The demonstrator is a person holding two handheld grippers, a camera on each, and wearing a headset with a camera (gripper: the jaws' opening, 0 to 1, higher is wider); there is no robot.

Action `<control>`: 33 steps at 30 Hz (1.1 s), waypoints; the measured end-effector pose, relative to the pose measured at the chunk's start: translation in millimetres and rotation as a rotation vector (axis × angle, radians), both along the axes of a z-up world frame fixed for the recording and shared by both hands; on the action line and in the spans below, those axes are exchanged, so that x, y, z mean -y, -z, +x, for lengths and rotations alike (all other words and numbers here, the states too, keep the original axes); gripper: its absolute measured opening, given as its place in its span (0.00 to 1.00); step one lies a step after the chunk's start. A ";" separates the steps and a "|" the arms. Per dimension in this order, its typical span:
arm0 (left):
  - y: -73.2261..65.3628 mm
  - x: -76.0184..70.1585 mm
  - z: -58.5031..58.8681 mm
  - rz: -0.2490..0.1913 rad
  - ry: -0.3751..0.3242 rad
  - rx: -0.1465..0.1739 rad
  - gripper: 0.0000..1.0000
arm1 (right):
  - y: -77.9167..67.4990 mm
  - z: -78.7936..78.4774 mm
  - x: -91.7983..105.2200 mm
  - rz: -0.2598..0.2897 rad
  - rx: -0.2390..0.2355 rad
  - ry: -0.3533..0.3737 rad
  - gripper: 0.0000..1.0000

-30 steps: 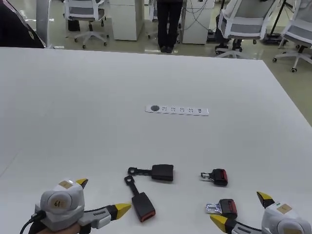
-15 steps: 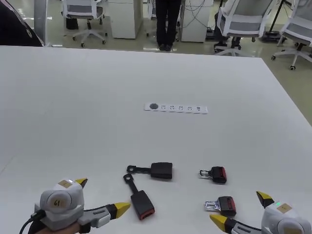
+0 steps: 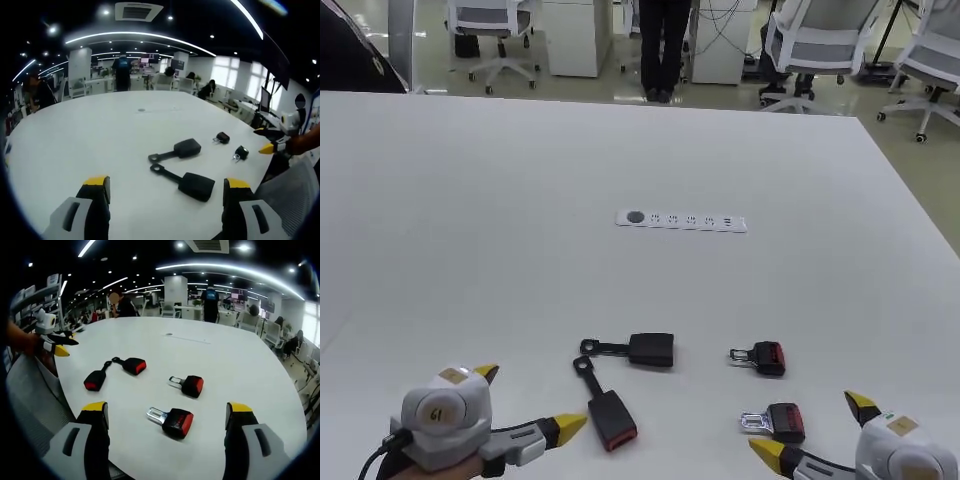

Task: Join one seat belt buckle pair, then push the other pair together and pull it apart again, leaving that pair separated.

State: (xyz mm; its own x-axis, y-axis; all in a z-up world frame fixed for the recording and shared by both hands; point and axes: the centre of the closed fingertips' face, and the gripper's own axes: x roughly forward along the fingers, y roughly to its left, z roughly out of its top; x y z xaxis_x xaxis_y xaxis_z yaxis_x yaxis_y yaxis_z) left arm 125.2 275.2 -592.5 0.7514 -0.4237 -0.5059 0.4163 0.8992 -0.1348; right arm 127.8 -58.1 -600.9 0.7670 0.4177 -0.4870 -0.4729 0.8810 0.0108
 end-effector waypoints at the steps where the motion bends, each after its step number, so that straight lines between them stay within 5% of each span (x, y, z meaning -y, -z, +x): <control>1: 0.0 0.0 0.6 -0.001 0.000 0.001 0.96 | -0.1 0.4 -0.5 0.002 -0.001 -0.001 0.98; 20: -2.7 4.2 9.5 0.012 0.021 -0.006 0.96 | 6.1 14.2 4.4 -0.005 -0.006 -0.012 0.99; 33: 3.8 16.7 15.5 0.038 0.107 -0.032 0.96 | 6.1 13.1 -6.9 -0.033 -0.031 -0.091 0.98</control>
State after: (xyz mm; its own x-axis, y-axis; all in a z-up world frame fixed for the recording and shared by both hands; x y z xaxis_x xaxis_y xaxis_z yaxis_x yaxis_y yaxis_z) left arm 140.6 258.4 -596.3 0.6859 -0.4808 -0.5463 0.5066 0.8544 -0.1159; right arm 140.9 -51.1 -607.0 0.7110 0.4684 -0.5245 -0.5508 0.8346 -0.0013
